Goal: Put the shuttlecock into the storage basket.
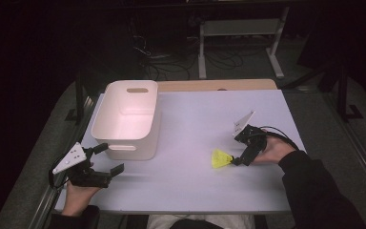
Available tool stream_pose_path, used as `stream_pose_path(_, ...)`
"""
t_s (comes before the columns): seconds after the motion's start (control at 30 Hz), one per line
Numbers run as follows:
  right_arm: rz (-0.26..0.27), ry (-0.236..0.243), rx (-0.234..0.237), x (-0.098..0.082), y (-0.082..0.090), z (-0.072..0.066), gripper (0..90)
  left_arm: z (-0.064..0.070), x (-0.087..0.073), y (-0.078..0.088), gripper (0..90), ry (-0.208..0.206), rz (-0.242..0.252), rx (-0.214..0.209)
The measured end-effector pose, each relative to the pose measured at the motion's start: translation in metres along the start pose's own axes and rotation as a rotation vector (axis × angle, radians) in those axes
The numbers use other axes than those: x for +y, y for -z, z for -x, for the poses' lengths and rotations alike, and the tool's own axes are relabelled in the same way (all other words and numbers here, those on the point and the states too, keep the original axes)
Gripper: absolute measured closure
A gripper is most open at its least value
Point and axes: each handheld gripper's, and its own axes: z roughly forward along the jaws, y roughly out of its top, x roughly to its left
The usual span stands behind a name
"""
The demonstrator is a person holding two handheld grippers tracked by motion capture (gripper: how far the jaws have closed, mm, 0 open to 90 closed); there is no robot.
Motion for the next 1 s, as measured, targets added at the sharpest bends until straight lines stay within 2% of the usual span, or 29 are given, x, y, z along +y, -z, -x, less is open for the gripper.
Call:
stream_pose_path(0.17,-0.031,0.014,0.040,0.001,-0.004,-0.001,13.5,0.000,0.000,0.000,0.0,0.000,0.001,0.001)
stream_pose_path(0.27,-0.056,0.041,0.057,0.001,-0.006,-0.003,19.6,0.000,0.000,0.000,0.0,0.000,0.000,0.000)
stream_pose_path(0.43,-0.083,0.053,0.066,0.002,-0.009,-0.004,28.0,0.000,0.000,0.000,0.0,-0.002,0.005,0.002)
stream_pose_path(0.7,-0.089,0.085,0.068,0.003,-0.009,-0.007,44.1,0.000,0.000,0.000,0.0,-0.002,0.002,0.001)
stream_pose_path(1.0,-0.114,0.115,0.071,0.003,-0.012,-0.009,55.4,0.000,0.000,0.000,0.0,-0.002,0.001,0.004)
